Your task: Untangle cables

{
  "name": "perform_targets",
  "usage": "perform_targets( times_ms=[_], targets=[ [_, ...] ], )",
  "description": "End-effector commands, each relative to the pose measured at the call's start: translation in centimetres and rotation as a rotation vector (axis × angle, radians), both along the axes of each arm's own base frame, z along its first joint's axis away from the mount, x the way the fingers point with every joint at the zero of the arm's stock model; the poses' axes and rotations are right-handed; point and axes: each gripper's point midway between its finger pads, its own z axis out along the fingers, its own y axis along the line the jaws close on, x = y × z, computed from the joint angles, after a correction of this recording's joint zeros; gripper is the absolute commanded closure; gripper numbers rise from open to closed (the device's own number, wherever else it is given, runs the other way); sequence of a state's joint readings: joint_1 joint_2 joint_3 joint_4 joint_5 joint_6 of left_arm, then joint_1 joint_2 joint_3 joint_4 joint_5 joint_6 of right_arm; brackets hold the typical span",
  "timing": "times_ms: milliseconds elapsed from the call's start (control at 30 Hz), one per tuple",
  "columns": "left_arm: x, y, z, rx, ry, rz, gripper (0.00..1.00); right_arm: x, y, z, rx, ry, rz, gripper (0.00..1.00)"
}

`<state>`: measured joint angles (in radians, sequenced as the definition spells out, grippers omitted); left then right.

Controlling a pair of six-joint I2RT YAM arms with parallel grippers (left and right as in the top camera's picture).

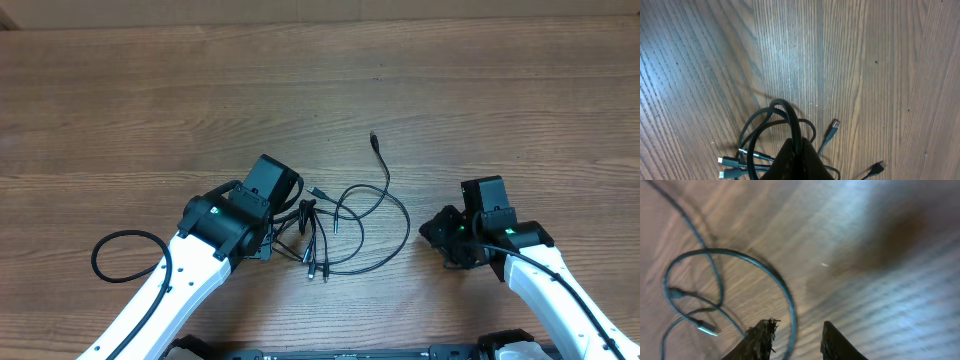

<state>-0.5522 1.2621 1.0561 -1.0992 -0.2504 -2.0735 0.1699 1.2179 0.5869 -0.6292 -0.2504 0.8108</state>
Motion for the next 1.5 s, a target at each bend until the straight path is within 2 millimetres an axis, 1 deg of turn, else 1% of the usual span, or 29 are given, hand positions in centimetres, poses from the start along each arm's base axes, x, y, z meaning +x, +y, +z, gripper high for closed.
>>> perform_targets(
  times_ms=[0, 67, 100, 133, 200, 267, 400, 500, 533, 600, 667, 733, 800, 933, 1033, 1133, 1200, 1267, 1300, 1467],
  targets=[
    [0.3, 0.2, 0.8, -0.003, -0.034, 0.002, 0.96, 1.3, 1.8, 1.4, 0.065, -0.109, 0.159, 0.68],
    [0.4, 0.1, 0.8, -0.001, -0.035, -0.019, 0.96, 2.1, 3.5, 2.8, 0.115, -0.229, 0.325, 0.67],
    [0.5, 0.0, 0.9, 0.003, -0.040, -0.038, 0.96, 2.3, 4.3, 3.4, 0.137, -0.286, 0.400, 0.65],
    [0.7, -0.1, 1.0, 0.007, -0.047, -0.059, 0.96, 2.5, 5.0, 4.1, 0.158, -0.343, 0.470, 0.62],
    [1.4, -0.5, 1.2, 0.013, -0.072, -0.115, 0.96, 2.9, 6.2, 5.5, 0.187, -0.457, 0.588, 0.53],
    [2.0, -1.1, 1.5, 0.006, -0.096, -0.163, 0.96, 3.3, 7.2, 6.8, 0.211, -0.561, 0.676, 0.44],
    [2.9, -2.0, 2.0, -0.003, -0.137, -0.236, 0.96, 3.3, 9.2, 9.9, 0.305, -0.750, 0.821, 0.41],
    [3.5, -2.6, 2.5, 0.009, -0.169, -0.317, 0.96, 3.4, 10.5, 13.0, 0.388, -0.911, 0.904, 0.37],
    [3.9, -3.1, 2.9, -0.012, -0.194, -0.325, 0.96, 3.4, 10.8, 13.9, 0.401, -0.963, 0.929, 0.34],
    [5.0, -4.6, 4.3, -0.069, -0.273, -0.377, 0.96, 3.7, 11.3, 15.2, 0.395, -1.047, 0.962, 0.28],
    [6.4, -6.5, 6.7, -0.109, -0.397, -0.477, 0.96, 3.8, 11.7, 16.0, 0.383, -1.101, 0.987, 0.22],
    [7.2, -7.3, 8.9, -0.120, -0.499, -0.526, 0.96, 3.7, 12.2, 16.6, 0.380, -1.143, 1.010, 0.21],
    [7.2, -7.3, 10.3, -0.133, -0.552, -0.521, 0.96, 3.6, 12.7, 17.1, 0.378, -1.177, 1.030, 0.21],
    [6.5, -7.0, 11.9, -0.155, -0.595, -0.524, 0.96, 3.8, 13.2, 17.6, 0.350, -1.216, 1.036, 0.21],
    [5.7, -6.6, 12.2, -0.161, -0.592, -0.528, 0.96, 4.3, 13.5, 17.2, 0.309, -1.209, 1.015, 0.22],
    [5.0, -6.3, 12.5, -0.162, -0.590, -0.530, 0.96, 4.0, 14.1, 17.0, 0.310, -1.208, 1.036, 0.23],
    [4.7, -6.6, 12.6, -0.181, -0.587, -0.544, 0.96, 3.7, 14.5, 16.9, 0.307, -1.221, 1.061, 0.25],
    [4.5, -7.0, 12.5, -0.203, -0.582, -0.560, 0.96, 3.4, 14.9, 16.8, 0.306, -1.231, 1.084, 0.29],
    [4.5, -7.1, 12.5, -0.207, -0.580, -0.563, 0.96, 3.2, 15.1, 16.7, 0.308, -1.231, 1.093, 0.29],
    [4.6, -7.2, 12.8, -0.211, -0.592, -0.563, 0.96, 2.6, 15.9, 16.5, 0.299, -1.256, 1.146, 0.39]
  ],
)
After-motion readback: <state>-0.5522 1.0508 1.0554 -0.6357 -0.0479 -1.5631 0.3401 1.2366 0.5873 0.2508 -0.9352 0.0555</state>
